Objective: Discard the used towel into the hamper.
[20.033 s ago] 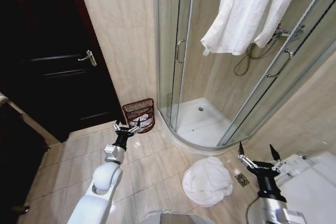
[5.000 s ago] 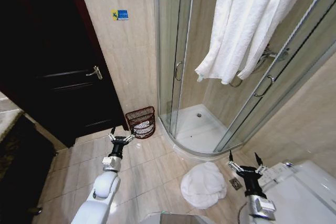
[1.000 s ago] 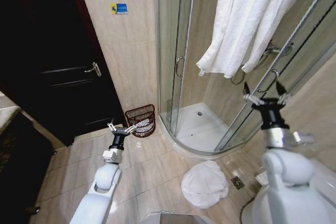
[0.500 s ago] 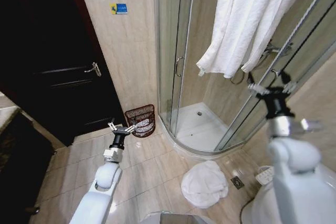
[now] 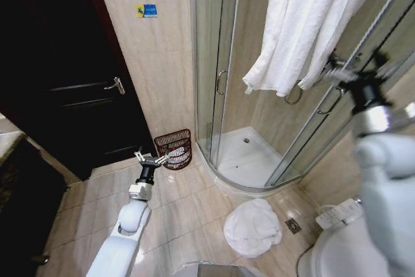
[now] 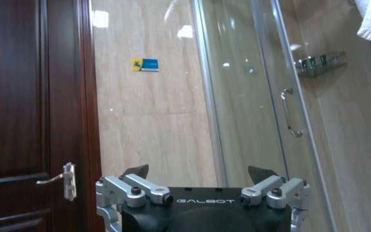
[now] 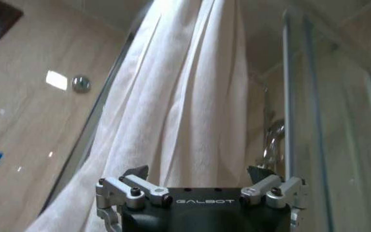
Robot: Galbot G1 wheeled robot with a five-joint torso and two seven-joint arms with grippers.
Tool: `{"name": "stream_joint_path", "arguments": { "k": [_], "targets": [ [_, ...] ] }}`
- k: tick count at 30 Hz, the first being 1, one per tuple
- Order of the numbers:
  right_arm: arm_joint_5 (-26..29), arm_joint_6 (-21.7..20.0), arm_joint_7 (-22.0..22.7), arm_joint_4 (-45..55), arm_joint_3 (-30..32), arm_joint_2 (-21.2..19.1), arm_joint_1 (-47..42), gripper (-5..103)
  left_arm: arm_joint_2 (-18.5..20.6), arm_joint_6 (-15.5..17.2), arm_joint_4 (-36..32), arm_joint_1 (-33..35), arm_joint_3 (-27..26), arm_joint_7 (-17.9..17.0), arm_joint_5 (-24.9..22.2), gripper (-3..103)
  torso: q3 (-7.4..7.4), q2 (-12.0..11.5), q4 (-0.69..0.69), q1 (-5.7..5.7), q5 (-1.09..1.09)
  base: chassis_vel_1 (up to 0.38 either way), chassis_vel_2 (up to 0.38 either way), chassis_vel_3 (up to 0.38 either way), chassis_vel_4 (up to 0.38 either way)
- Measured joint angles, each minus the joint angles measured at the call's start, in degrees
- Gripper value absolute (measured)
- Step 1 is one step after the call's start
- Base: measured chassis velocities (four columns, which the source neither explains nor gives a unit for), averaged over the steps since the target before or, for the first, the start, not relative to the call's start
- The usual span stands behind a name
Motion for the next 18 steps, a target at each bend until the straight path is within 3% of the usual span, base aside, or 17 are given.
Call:
{"name": "stream_joint_path", "arguments": {
  "k": [3, 6, 18],
  "targets": [
    [0.9, -0.2, 0.6, -1.5, -3.0, -2.4, 4.6, 100, -0.1, -0.1, 0.1, 0.0, 0.0, 0.0, 0.0, 100, 0.0, 0.0, 0.01, 0.01, -0.14, 0.0, 0.0, 0.0, 0.0],
    [1.4, -0.2, 0.7, -2.4, -4.9, -3.3, 7.1, 100, -0.1, -0.3, 0.4, 0.0, 0.0, 0.0, 0.1, 100, 0.0, 0.0, 0.03, 0.01, -0.05, 0.0, 0.0, 0.0, 0.0],
    [1.8, -0.5, 3.1, -8.5, -15.8, -4.0, 23.2, 100, -0.5, -0.2, 0.6, -0.3, 0.2, 0.0, 0.9, 100, 0.0, 0.0, 0.04, 0.01, -0.08, 0.0, 0.0, 0.0, 0.0]
  ]
}}
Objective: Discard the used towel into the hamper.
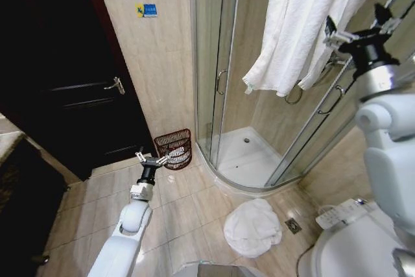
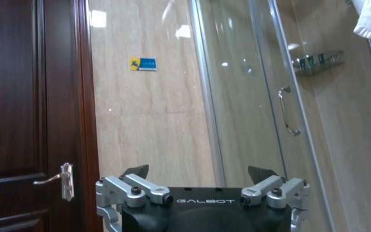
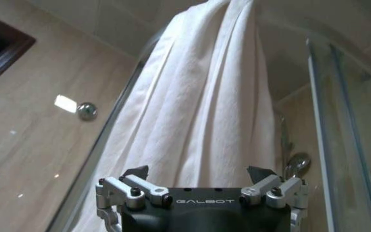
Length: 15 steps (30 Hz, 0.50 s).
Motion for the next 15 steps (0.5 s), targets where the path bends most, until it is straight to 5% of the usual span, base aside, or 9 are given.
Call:
{"name": "stream_joint_path", "arguments": {
  "k": [9, 15],
  "targets": [
    [1.3, -0.5, 2.6, -5.6, -10.9, -0.5, 14.6, 100, 0.1, 0.0, 0.0, 0.0, -0.3, 0.0, 0.0, 100, -0.01, 0.0, -0.01, -0.01, -0.02, 0.0, 0.0, 0.0, 0.0],
    [1.5, -1.3, 6.5, -12.7, -19.6, 2.9, 28.3, 100, -0.1, 0.0, -0.2, 0.2, -0.6, -0.1, -0.1, 100, -0.01, 0.0, 0.0, 0.0, -0.03, 0.0, 0.0, 0.0, 0.0]
  ]
}}
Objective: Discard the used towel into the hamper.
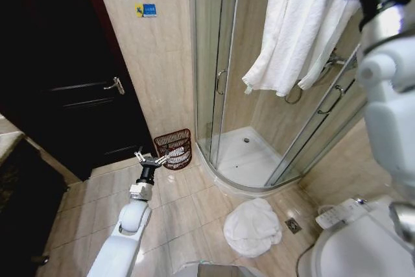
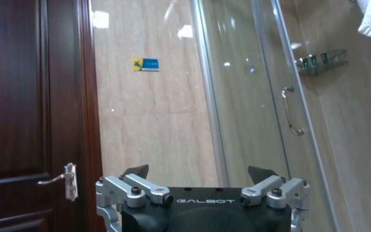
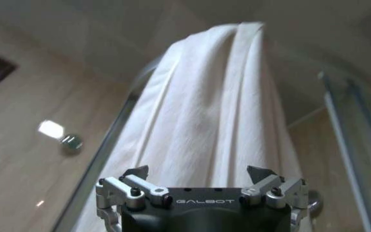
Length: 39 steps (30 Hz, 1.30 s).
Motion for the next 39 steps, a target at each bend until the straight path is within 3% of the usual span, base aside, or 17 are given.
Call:
{"name": "stream_joint_path", "arguments": {
  "k": [6, 10, 19, 22, 29, 32, 33, 39],
  "targets": [
    [1.4, -2.2, 6.5, -3.3, -2.9, 3.2, 5.5, 100, 0.2, -0.3, -0.1, 0.2, -0.6, 0.0, -0.4, 100, 0.0, 0.0, -0.01, 0.0, 0.03, 0.0, 0.0, 0.0, 0.0],
    [6.7, -4.1, 10.9, -4.8, -5.6, 5.8, 7.5, 100, 0.2, -0.6, -0.1, 0.2, -0.7, -0.1, -0.5, 100, 0.0, 0.0, -0.01, 0.0, 0.03, 0.0, 0.0, 0.0, 0.0],
    [9.4, -6.1, 15.6, -8.1, -7.1, 9.6, 10.4, 103, 0.3, -1.6, 0.4, 0.3, -1.2, -0.3, -1.1, 100, 0.0, 0.0, 0.0, 0.0, 0.01, 0.0, 0.0, 0.0, 0.0],
    [9.7, -5.9, 15.8, -8.4, -7.5, 9.6, 10.6, 90, 0.4, -2.0, 1.0, 0.2, -1.3, -0.3, -1.5, 100, 0.0, 0.0, -0.01, -0.01, 0.04, 0.0, 0.0, 0.0, 0.0],
    [9.7, -5.3, 15.8, -8.1, -7.5, 9.4, 9.7, 74, 0.4, -2.4, 1.2, 0.2, -1.3, -0.3, -1.6, 100, 0.0, 0.0, -0.02, -0.01, 0.04, 0.0, 0.0, 0.0, 0.0],
    [9.9, -5.1, 15.9, -8.2, -7.1, 10.0, 9.4, 57, 0.2, -3.0, 2.0, 0.2, -1.0, -0.3, -1.5, 100, 0.0, 0.0, -0.01, -0.01, 0.02, 0.0, 0.0, 0.0, 0.0],
    [9.9, -5.1, 15.9, -8.2, -7.1, 10.0, 9.4, 57, 0.2, -3.0, 2.0, 0.2, -1.0, -0.3, -1.5, 100, 0.0, 0.0, -0.01, -0.01, 0.02, 0.0, 0.0, 0.0, 0.0],
    [10.1, -5.0, 15.9, -8.9, -6.8, 10.6, 9.6, 31, -0.1, -3.2, 2.1, 0.3, -0.9, -0.4, -1.5, 100, 0.0, 0.0, 0.0, -0.01, 0.02, 0.0, 0.0, 0.0, 0.0]
  ]
}}
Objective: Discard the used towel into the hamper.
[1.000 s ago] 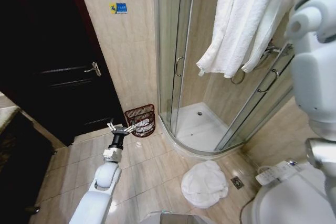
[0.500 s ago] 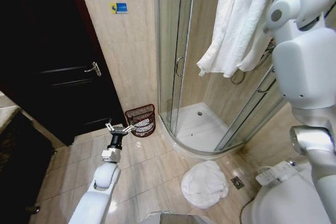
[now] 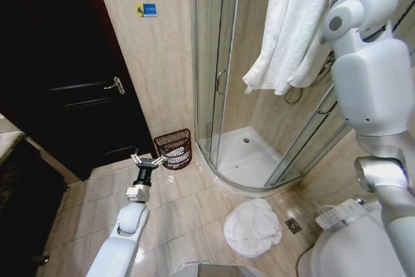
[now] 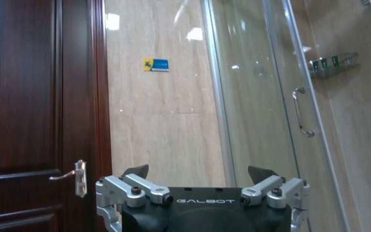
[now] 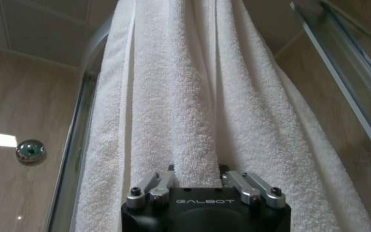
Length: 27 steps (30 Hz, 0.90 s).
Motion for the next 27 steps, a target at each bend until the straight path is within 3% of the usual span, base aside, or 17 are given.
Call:
{"name": "stream_joint_path", "arguments": {
  "k": [3, 6, 9, 18, 26, 27],
  "targets": [
    [0.1, 0.0, 0.0, 0.1, 0.2, -0.2, -0.3, 25, 0.0, 0.0, 0.0, 0.0, -0.1, -0.1, -0.1, 100, 0.0, 0.0, 0.0, 0.0, -0.01, 0.0, 0.0, 0.0, 0.0],
    [1.0, 0.0, 0.2, 1.7, 0.5, -1.3, -1.8, 9, 0.1, 0.0, -0.1, 0.0, -0.2, -0.1, -0.2, 100, 0.0, 0.0, 0.0, 0.0, 0.0, 0.0, 0.0, 0.0, 0.0],
    [1.6, 0.0, 0.3, 4.3, 1.4, -3.0, -4.6, 2, 0.0, 0.0, -0.3, 0.1, -0.2, -0.1, -0.2, 100, -0.01, 0.0, 0.0, 0.0, -0.03, 0.0, 0.0, 0.0, 0.0],
    [3.6, -0.4, -1.2, 15.0, 8.2, -10.9, -20.7, 2, -0.4, -0.2, 0.0, 0.2, 0.4, 0.0, 0.2, 100, 0.0, 0.0, -0.02, -0.01, 0.03, 0.0, 0.0, 0.0, 0.0],
    [4.0, -0.4, -2.4, 23.0, 15.8, -13.5, -32.9, 2, -1.1, -0.2, -0.4, 0.3, 1.2, 0.1, 1.4, 100, -0.01, 0.0, 0.01, 0.0, -0.03, 0.0, 0.0, 0.0, 0.0],
    [3.9, -0.3, -2.9, 25.0, 18.6, -13.7, -38.2, 2, -1.2, -0.1, -0.7, 0.4, 1.4, 0.1, 1.6, 100, -0.02, 0.0, -0.01, -0.01, -0.02, 0.0, 0.0, 0.0, 0.0]
  ]
}}
